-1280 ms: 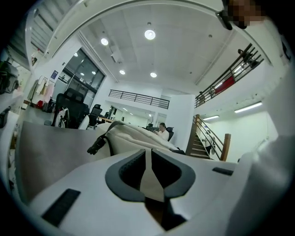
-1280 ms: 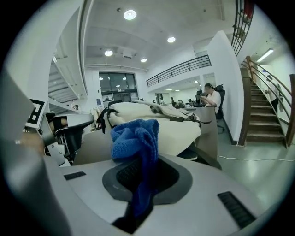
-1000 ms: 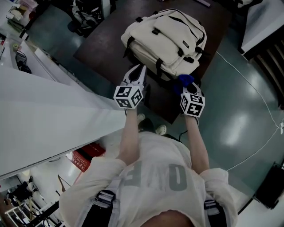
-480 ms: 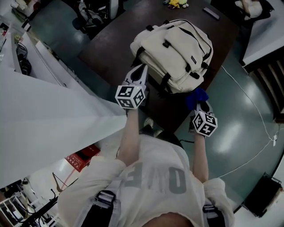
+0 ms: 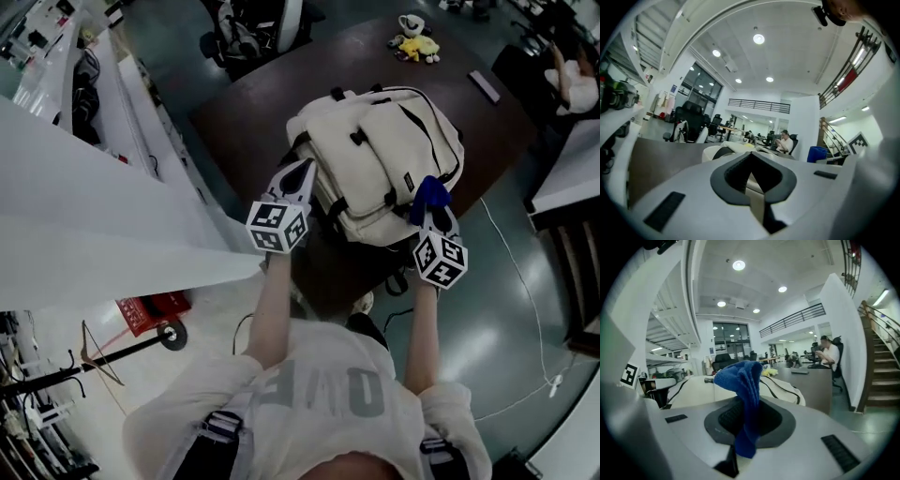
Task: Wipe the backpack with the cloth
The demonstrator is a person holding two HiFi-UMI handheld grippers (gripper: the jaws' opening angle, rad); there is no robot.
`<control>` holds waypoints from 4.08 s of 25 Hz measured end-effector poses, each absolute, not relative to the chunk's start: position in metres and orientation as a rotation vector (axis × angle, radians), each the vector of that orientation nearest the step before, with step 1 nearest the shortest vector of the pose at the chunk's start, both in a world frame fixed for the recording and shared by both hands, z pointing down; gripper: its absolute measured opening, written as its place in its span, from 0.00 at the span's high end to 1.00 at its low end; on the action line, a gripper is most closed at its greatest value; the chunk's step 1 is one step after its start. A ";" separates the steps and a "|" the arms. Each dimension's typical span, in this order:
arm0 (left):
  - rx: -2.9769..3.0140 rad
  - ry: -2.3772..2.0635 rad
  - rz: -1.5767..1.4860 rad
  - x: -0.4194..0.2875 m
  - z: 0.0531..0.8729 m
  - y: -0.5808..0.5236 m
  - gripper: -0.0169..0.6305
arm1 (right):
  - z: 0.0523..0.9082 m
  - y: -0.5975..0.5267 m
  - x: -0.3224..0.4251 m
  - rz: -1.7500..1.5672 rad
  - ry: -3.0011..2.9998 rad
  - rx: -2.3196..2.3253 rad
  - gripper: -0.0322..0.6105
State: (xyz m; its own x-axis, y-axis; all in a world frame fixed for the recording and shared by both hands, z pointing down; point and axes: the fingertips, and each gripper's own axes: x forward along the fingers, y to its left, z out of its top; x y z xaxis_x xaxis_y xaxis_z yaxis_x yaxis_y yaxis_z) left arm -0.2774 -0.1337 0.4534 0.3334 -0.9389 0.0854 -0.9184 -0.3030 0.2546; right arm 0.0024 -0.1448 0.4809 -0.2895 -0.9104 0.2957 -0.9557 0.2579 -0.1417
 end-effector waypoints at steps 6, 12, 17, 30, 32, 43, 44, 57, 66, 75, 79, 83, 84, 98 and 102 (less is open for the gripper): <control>2.192 -1.869 -0.218 -0.264 0.438 -0.136 0.97 | 0.419 -0.224 -0.071 0.080 -2.634 1.222 0.89; 2.196 -1.863 -0.271 -0.248 0.422 -0.137 0.97 | 0.371 -0.274 -0.175 -0.253 -2.684 0.914 0.89; 2.082 -1.947 -0.230 -0.241 0.436 -0.139 0.97 | 0.377 -0.304 -0.262 -0.524 -2.564 0.540 0.89; 1.974 -2.045 -0.189 -0.249 0.461 -0.146 0.97 | 0.475 -0.249 -0.323 -1.051 -2.041 -0.232 0.89; 1.967 -2.065 -0.178 -0.250 0.460 -0.144 0.97 | 0.472 -0.240 -0.315 -1.089 -2.011 -0.246 0.89; 1.816 -2.289 -0.247 -0.263 0.442 -0.076 0.97 | 0.470 -0.174 -0.262 -1.156 -1.938 -0.211 0.89; 1.818 -2.285 -0.248 -0.260 0.443 -0.069 0.97 | 0.471 -0.172 -0.258 -1.142 -1.945 -0.183 0.89; 1.782 -2.291 -0.282 -0.205 0.454 -0.018 0.97 | 0.494 -0.106 -0.188 -1.060 -1.981 -0.131 0.89; 1.771 -2.344 -0.208 -0.170 0.442 0.008 0.97 | 0.520 -0.048 -0.156 -1.106 -1.951 -0.190 0.89; 1.735 -2.381 -0.151 -0.146 0.443 0.033 0.97 | 0.543 -0.022 -0.121 -1.046 -1.954 -0.233 0.89; 1.729 -2.376 -0.147 -0.132 0.447 0.039 0.97 | 0.546 -0.007 -0.104 -1.023 -1.982 -0.253 0.89; 1.722 -2.371 -0.161 -0.116 0.449 0.040 0.97 | 0.549 0.009 -0.089 -1.089 -1.956 -0.301 0.89; 1.726 -2.369 -0.163 -0.111 0.448 0.039 0.97 | 0.550 0.014 -0.085 -1.083 -1.958 -0.327 0.89; 1.868 -2.376 -0.265 -0.120 0.414 -0.050 0.97 | 0.410 -0.115 -0.122 -0.899 -2.354 -0.036 0.89; 1.883 -2.354 -0.285 -0.146 0.415 -0.111 0.97 | 0.387 -0.204 -0.152 -0.912 -2.305 0.057 0.89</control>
